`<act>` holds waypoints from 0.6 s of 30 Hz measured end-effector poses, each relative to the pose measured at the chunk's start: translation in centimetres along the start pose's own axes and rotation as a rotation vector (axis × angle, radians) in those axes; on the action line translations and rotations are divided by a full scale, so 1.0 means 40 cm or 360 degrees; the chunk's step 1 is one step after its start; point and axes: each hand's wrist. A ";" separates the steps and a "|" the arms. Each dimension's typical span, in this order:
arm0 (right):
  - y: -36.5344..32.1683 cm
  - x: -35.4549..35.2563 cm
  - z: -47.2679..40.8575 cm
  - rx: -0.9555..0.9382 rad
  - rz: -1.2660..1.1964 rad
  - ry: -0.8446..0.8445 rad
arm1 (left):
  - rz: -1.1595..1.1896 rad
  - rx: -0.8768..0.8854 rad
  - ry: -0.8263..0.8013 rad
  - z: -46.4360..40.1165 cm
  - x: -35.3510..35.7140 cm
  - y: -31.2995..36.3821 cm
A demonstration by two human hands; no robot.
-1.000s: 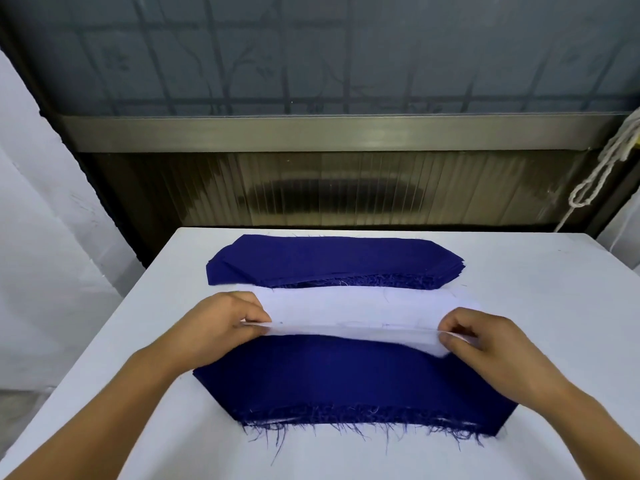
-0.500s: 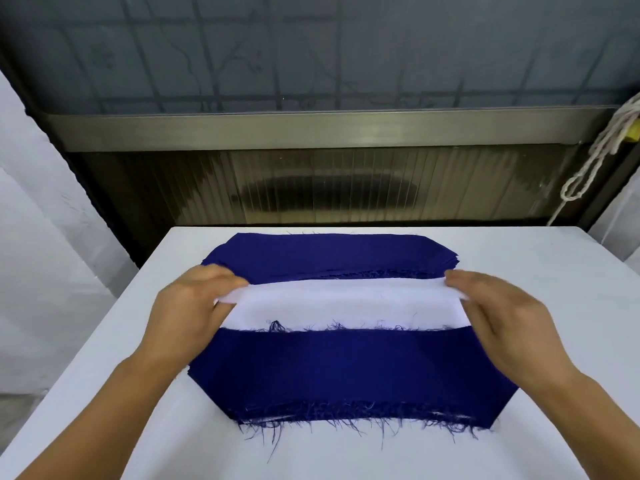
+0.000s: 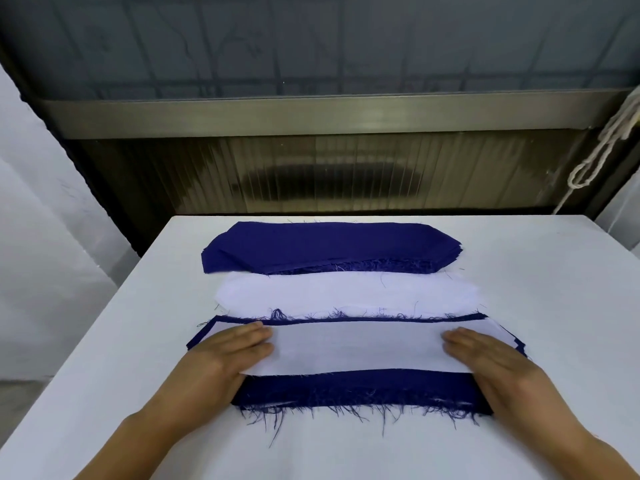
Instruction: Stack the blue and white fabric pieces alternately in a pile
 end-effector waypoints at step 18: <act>-0.012 -0.052 -0.008 -0.0045 0.0022 -0.0249 | 0.0326 -0.0234 -0.0140 0.012 0.004 -0.020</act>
Point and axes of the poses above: each hand's wrist, its own z-axis away from the middle knuckle, its own x-axis out of the palm, y = z × x, and after that the axes turned 2 degrees about -z, right-handed
